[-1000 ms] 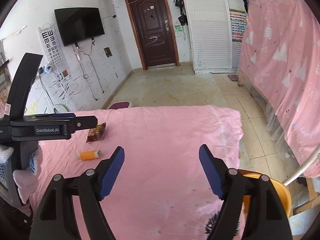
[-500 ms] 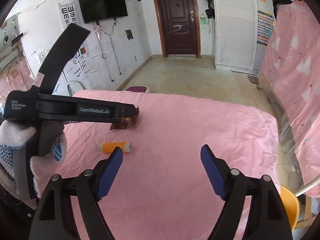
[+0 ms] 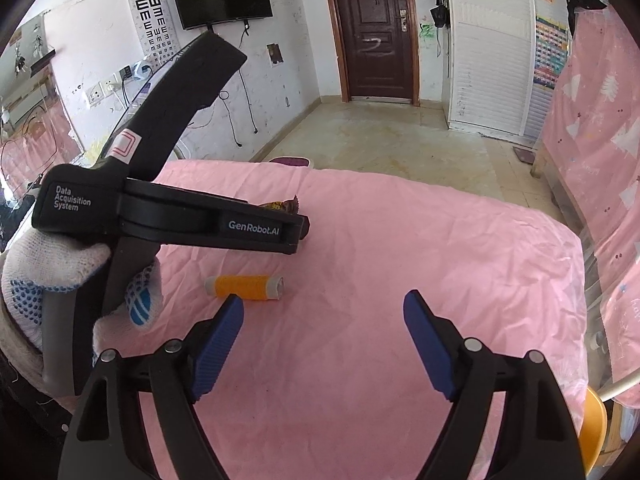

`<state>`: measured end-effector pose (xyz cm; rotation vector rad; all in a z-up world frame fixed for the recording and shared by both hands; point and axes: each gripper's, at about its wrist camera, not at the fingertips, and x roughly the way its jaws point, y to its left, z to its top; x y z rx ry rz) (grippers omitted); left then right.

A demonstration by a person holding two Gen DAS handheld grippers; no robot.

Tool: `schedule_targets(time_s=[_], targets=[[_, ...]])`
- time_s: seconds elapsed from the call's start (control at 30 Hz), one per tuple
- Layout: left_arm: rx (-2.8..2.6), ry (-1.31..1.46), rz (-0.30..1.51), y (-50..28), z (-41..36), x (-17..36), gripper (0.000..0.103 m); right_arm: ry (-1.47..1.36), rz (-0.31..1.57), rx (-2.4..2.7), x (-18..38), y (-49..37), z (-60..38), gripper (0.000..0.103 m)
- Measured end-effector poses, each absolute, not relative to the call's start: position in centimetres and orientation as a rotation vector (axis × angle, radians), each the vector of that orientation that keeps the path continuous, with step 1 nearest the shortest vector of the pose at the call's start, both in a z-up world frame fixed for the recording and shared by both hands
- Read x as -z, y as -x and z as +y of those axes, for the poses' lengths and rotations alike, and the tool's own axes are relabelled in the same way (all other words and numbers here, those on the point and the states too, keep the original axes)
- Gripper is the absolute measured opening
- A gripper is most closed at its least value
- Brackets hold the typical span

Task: Collect trash
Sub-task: 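Grasp the brown snack wrapper with the left gripper while the right grasps the orange tube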

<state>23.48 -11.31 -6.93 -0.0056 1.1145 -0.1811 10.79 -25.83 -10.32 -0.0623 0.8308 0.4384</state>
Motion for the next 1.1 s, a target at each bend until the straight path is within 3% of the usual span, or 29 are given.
schedule_targets(time_s=[0.17, 0.67, 1.1], targets=[[0.200, 0.045, 1.109, -23.3, -10.4, 6.9, 0.055, 0.085, 0.841, -0.444, 10.6, -10.9, -24.9, 0.073], [0.156, 0.123, 0.992, -20.7, -4.1, 2.2, 0.055, 0.139, 0.890, -0.501, 11.4, -11.6, -18.7, 0.074], [0.165, 0.176, 0.983, -18.9, -1.1, 2.5, 0.055, 0.166, 0.925, -0.430, 12.8, -13.0, -16.4, 0.076]])
